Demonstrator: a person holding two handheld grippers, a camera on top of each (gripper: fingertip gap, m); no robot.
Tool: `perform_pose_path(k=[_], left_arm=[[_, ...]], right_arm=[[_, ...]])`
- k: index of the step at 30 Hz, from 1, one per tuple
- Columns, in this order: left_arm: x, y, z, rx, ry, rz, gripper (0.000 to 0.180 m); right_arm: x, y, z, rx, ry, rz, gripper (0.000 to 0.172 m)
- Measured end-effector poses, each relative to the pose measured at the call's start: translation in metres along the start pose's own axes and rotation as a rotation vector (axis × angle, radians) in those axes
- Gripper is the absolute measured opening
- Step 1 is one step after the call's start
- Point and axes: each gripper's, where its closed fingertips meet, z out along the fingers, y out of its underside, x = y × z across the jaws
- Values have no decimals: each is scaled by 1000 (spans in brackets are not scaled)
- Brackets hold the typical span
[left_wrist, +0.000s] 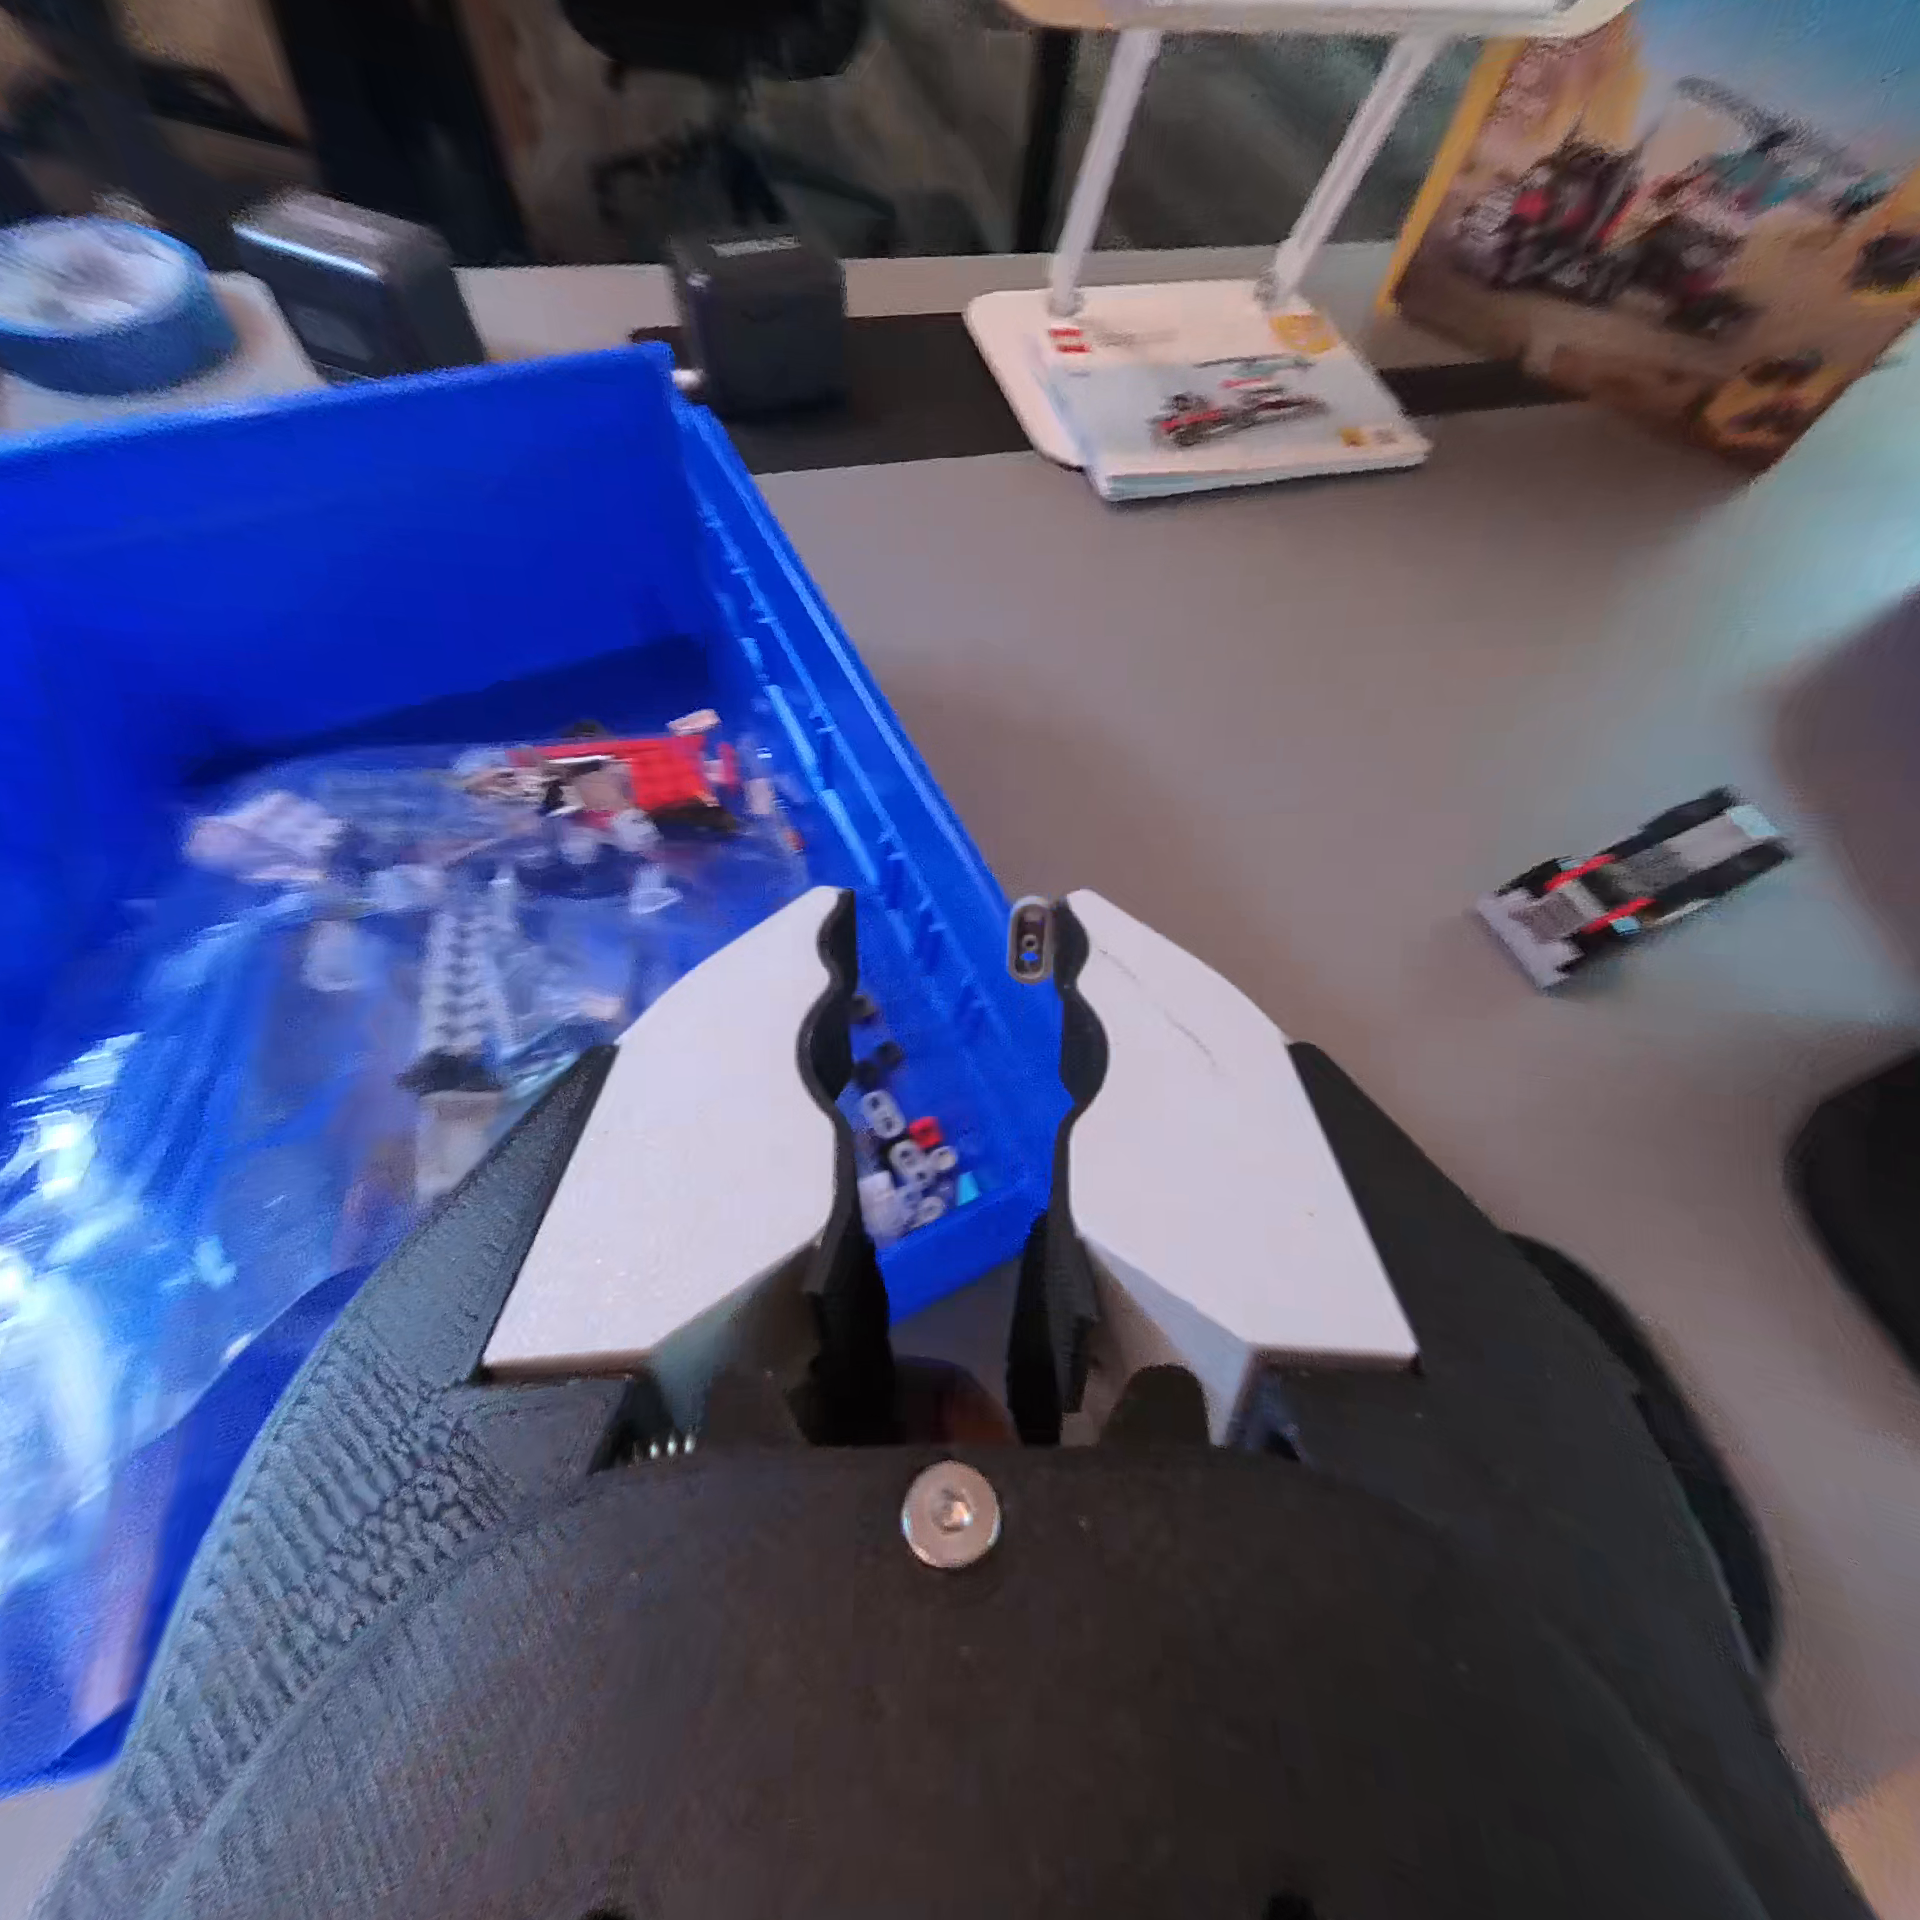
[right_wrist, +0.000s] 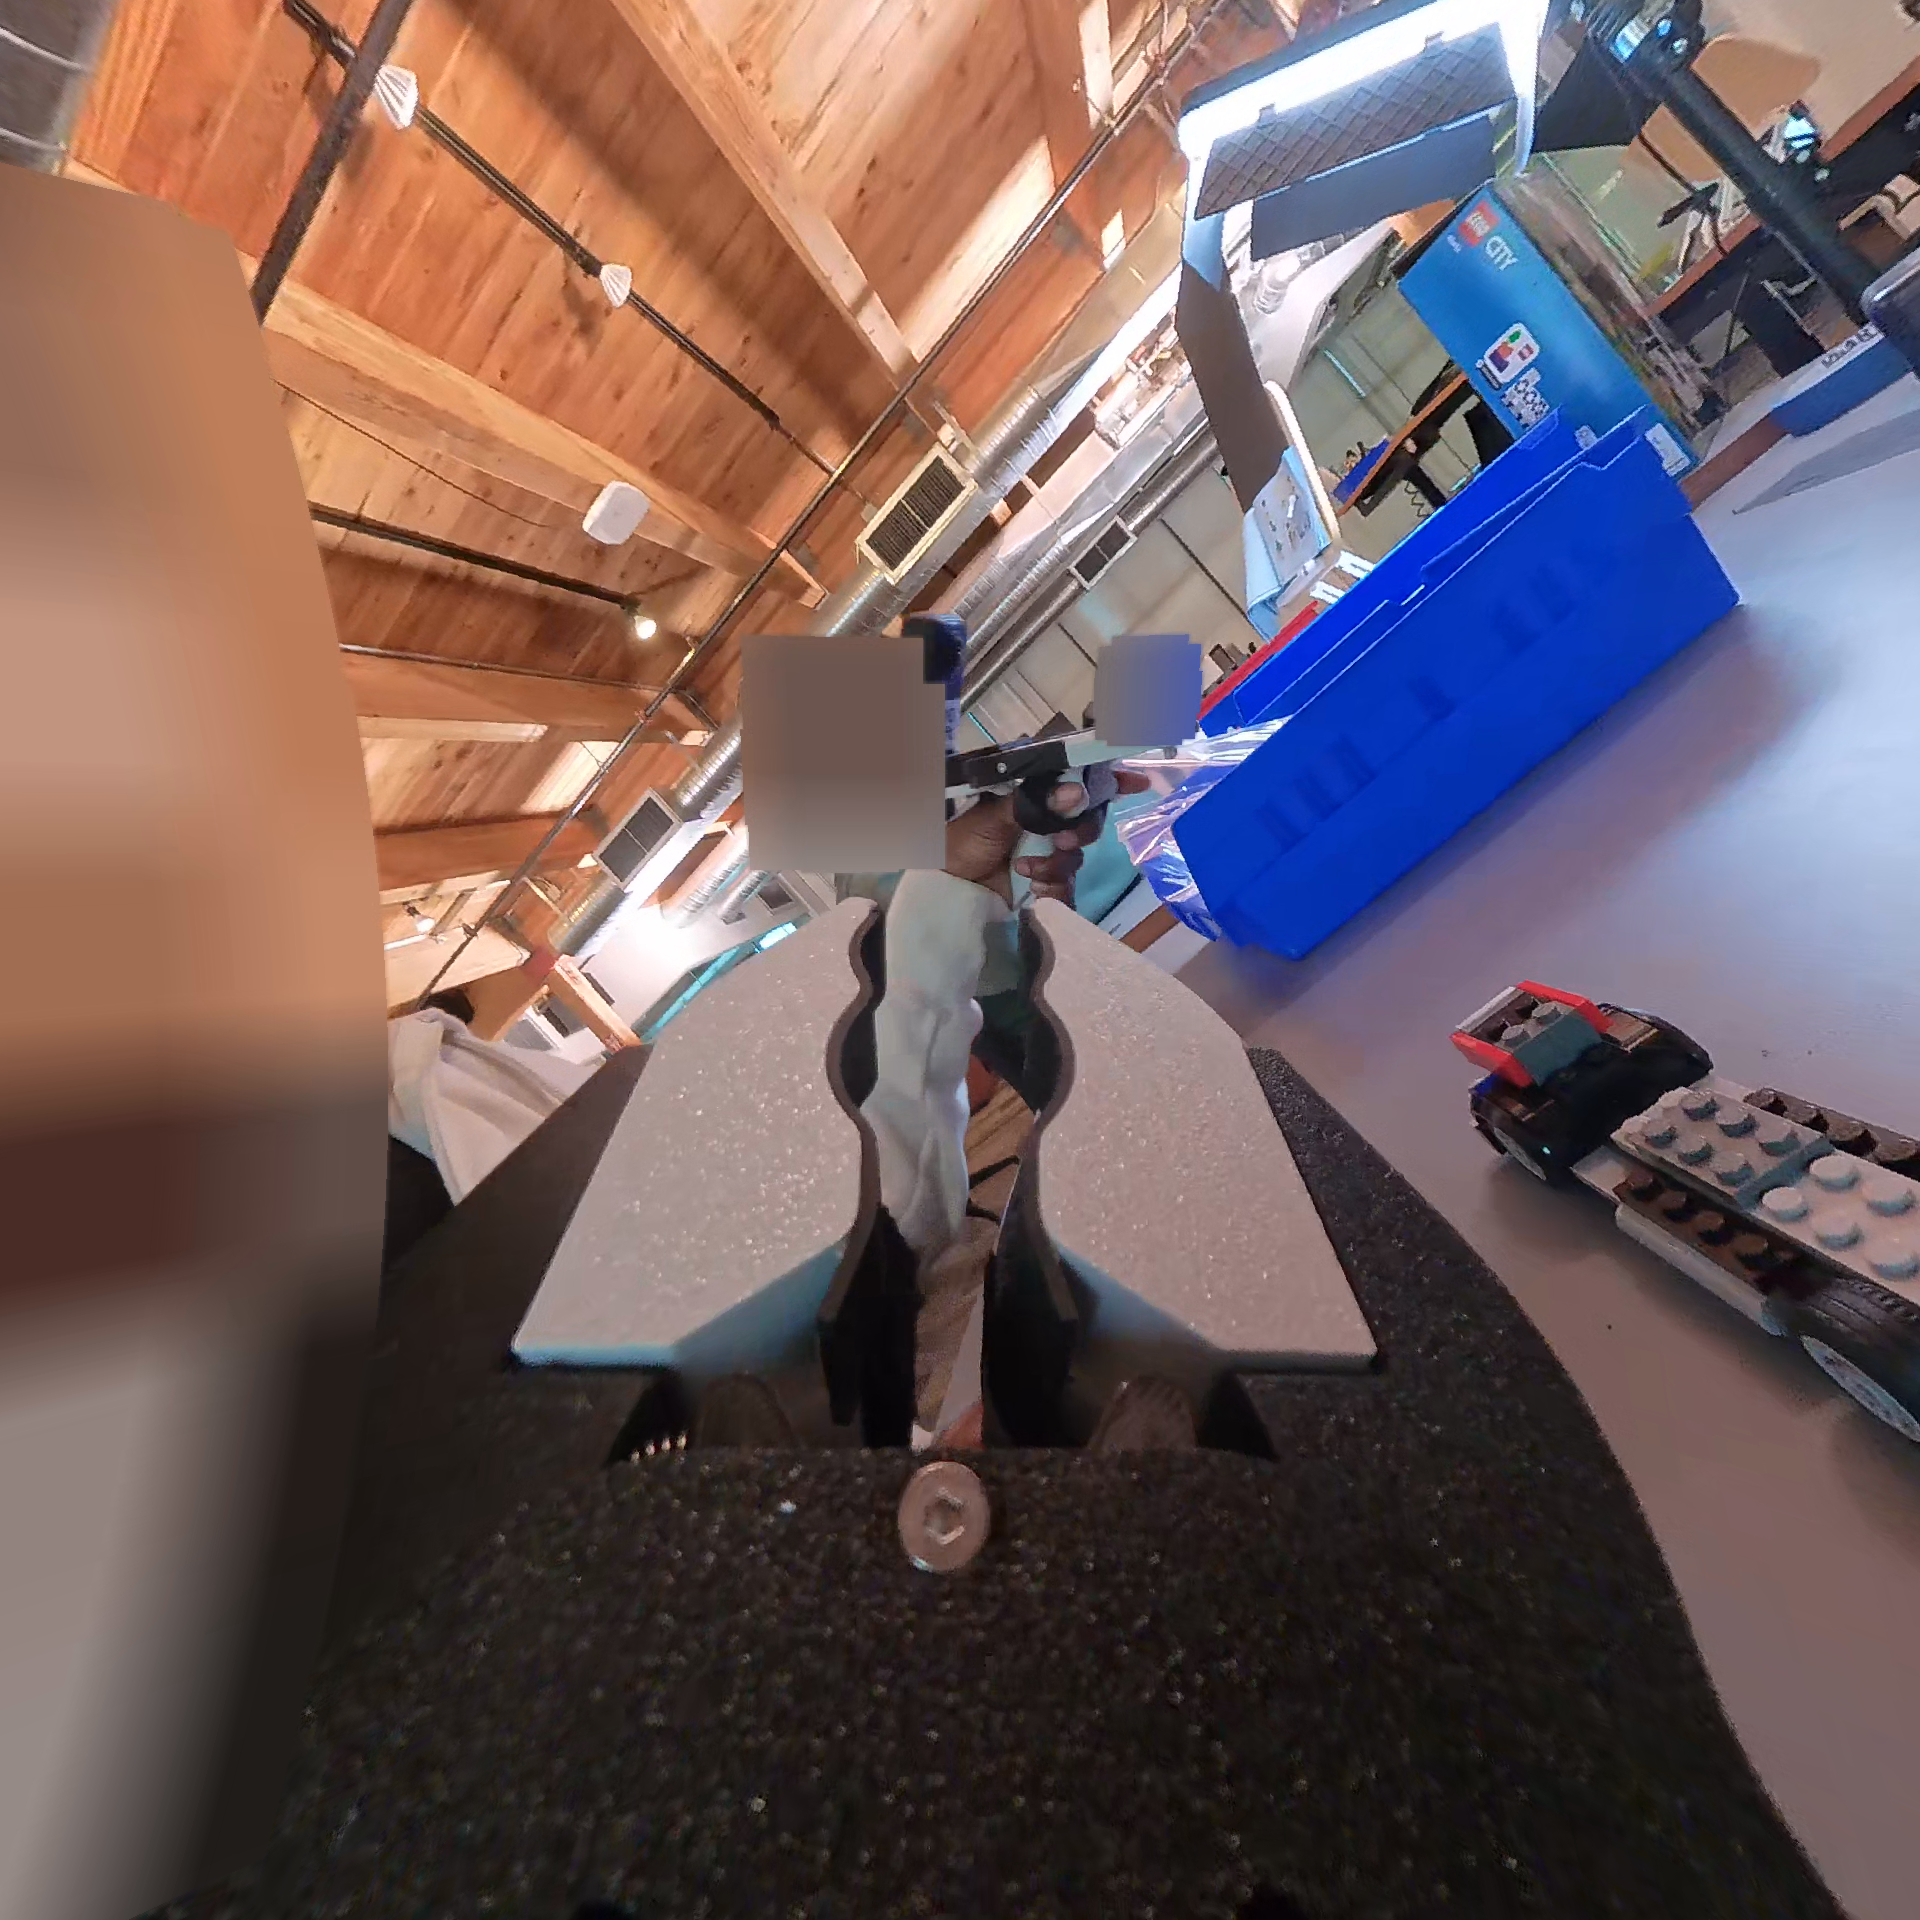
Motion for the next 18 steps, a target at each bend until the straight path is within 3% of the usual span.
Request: perform_pose_path(k=[9,14,18], left_arm=[[-3,-12,7,78,173,-197,48],[-19,4,18,23,65,-144,47],[-17,5,21,67,30,-135,47]], right_arm=[[6,-12,-11,54,41,-6,22],[6,-16,-14,80,30,11,21],[7,-21,-18,107,21,28,20]])
